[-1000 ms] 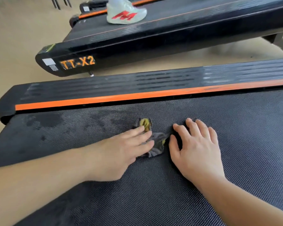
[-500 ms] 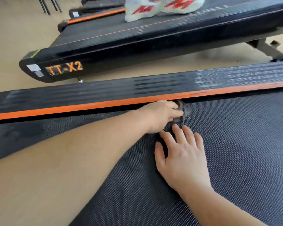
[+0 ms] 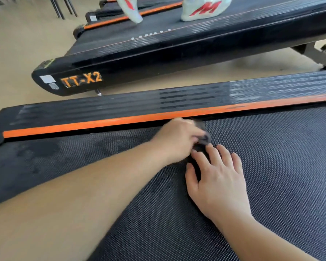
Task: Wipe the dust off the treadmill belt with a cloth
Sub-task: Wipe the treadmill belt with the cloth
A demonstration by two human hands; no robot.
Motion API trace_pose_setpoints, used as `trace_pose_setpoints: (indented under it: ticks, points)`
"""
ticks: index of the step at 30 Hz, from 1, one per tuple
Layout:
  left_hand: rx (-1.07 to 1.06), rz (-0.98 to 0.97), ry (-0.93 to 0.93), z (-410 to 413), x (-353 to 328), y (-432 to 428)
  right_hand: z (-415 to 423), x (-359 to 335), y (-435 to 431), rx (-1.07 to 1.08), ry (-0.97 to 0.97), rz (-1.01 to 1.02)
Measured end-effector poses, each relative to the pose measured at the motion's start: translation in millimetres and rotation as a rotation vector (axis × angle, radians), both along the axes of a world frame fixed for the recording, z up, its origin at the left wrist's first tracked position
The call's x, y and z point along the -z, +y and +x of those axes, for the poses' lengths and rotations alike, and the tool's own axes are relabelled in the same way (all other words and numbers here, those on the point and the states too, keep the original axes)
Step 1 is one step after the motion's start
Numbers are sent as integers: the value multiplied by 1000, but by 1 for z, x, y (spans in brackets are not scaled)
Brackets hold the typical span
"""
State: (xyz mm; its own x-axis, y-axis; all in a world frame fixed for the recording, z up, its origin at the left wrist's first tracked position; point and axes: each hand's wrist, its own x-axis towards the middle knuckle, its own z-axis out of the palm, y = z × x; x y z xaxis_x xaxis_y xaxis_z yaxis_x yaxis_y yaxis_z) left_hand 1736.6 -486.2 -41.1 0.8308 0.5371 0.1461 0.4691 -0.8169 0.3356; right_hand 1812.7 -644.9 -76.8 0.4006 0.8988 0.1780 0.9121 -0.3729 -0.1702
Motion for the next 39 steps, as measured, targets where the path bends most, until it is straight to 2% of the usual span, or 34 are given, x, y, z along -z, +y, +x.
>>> trace_pose_setpoints:
  ticks: [2, 7, 11, 14, 17, 19, 20, 23, 24, 25, 27, 29, 30, 32, 34, 35, 37, 39]
  points:
    - [56, -81, -50, 20, 2, -5, 1, 0, 1, -3, -1, 7]
    - [52, 79, 32, -41, -1, 13, 1, 1, 0, -1, 3, 19]
    - [-164, 204, 38, -149, 5, 11, 1, 2, 0, -6, 0, 34]
    - [-256, 223, 19, -146, 0, -25, 0, 0, -1, -5, -1, 28]
    - [65, 142, 53, -110, 0, -81, -3, -2, -2, -8, -14, 37]
    - [201, 117, 85, -117, -1, -71, -2, -1, 0, -11, -11, 38]
    - [146, 138, 91, -125, 0, -55, -1, 0, 0, -13, -12, 37]
    - [-247, 222, 12, -131, 3, -20, -1, 2, -2, -10, -23, 46]
    - [-290, 230, -9, -121, 4, -27, 0, 2, -2, -12, -23, 56]
    - [-244, 232, -7, -110, 4, -42, 0, 2, -2, -14, -20, 64]
    - [10, 210, 30, -101, 0, -79, 0, 3, -1, -17, -25, 61]
    - [148, 182, 84, -115, -9, -78, 1, 3, 0, -16, -27, 58]
    - [131, 225, 116, -126, -9, -61, 1, 3, 0, -12, -25, 57]
    - [-65, 315, 190, -151, -9, -18, 1, 2, -2, -13, -23, 56]
    - [-300, 311, 156, -171, -6, 5, 1, 2, -2, -14, -21, 55]
    - [-354, 309, 109, -171, -3, -2, 1, 3, -1, -15, -22, 53]
    - [-263, 281, 59, -159, -3, -46, 1, 3, 0, -12, -20, 52]
    - [-26, 164, 51, -155, -9, -101, 1, 1, -1, -12, -19, 49]
